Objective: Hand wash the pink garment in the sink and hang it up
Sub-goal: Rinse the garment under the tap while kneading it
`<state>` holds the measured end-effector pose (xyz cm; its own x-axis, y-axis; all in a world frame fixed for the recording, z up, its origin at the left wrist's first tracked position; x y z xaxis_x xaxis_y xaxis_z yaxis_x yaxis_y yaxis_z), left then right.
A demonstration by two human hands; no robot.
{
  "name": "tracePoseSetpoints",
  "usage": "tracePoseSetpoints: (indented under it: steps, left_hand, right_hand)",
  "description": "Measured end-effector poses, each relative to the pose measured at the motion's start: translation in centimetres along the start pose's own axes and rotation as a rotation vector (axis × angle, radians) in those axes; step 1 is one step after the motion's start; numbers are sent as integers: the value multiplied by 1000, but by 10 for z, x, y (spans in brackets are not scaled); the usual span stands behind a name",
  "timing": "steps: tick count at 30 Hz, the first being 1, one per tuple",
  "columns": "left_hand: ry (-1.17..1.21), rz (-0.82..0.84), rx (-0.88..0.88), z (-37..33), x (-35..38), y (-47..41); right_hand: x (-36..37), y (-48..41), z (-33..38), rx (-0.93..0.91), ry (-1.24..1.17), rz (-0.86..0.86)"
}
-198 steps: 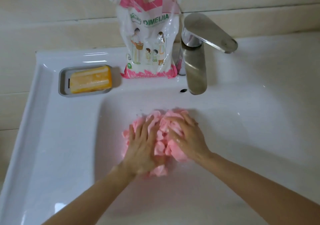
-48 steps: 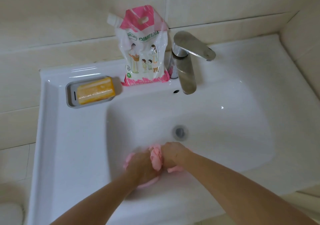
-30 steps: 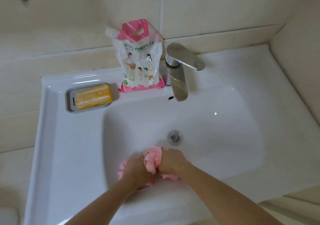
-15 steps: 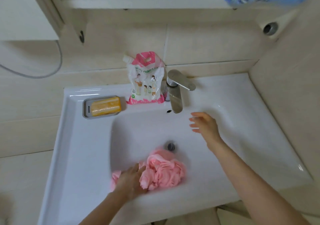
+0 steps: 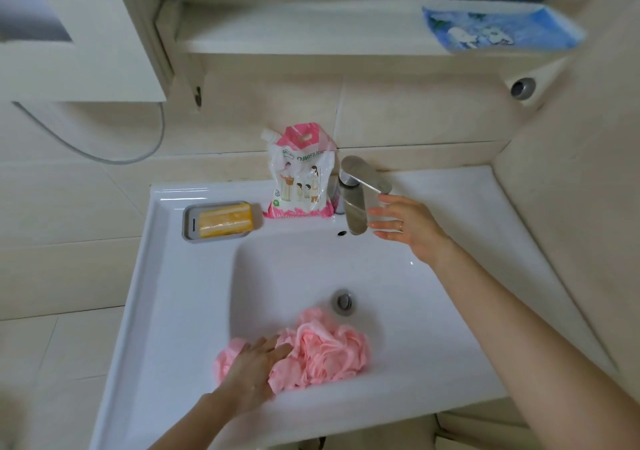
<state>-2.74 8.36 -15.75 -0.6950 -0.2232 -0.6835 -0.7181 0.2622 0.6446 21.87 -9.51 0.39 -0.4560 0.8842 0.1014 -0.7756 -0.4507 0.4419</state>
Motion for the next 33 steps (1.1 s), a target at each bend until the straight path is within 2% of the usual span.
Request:
tracePoseSetpoints:
  steps: [2, 9, 14, 16, 19, 20, 22, 24, 27, 30, 33]
  left_hand:
    - [9, -52, -5, 1, -1, -3]
    - [4, -48, -43, 4, 2, -6]
    - [24, -8, -124, -1, -3, -1]
    - [36, -37, -167, -2, -10, -4]
    - [41, -94, -163, -2, -18, -3]
    - [50, -81, -157, -1, -15, -4]
    - [12, -109, -154, 0, -13, -4]
    - [8, -78, -163, 0, -9, -8]
    - [-44, -69, -189, 2, -4, -10]
    - [25, -37, -174, 4, 1, -13]
    - [-3, -31, -176, 2, 1, -15]
  right_hand:
    - [-3, -3, 1, 13, -21, -1]
    - [-2, -10, 5, 71, -51, 5]
    - [4, -22, 47, -16, 17, 52]
    - [-9, -26, 34, -20, 44, -29]
    - [-39, -31, -45, 66, 65, -217]
    - [-43, -34, -85, 171, 134, -200]
    - [-39, -34, -162, 419, 322, -58]
    - [-29, -34, -217, 533, 529, 85]
    - [-8, -39, -254, 472, 964, 203]
    - [11, -38, -264, 391, 1156, 193]
    - [17, -38, -263, 330, 1324, 181]
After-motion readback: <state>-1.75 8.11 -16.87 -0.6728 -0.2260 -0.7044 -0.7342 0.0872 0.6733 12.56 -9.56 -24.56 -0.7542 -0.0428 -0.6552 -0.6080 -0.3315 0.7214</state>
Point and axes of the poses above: each hand's wrist, its own y-axis away from the middle knuckle, its own x-axis out of the palm, z = x × y, the point moved 8 cm from there along -y, towards the middle knuckle, and after that the axes turned 13 degrees about z, right-handed, at the moved point
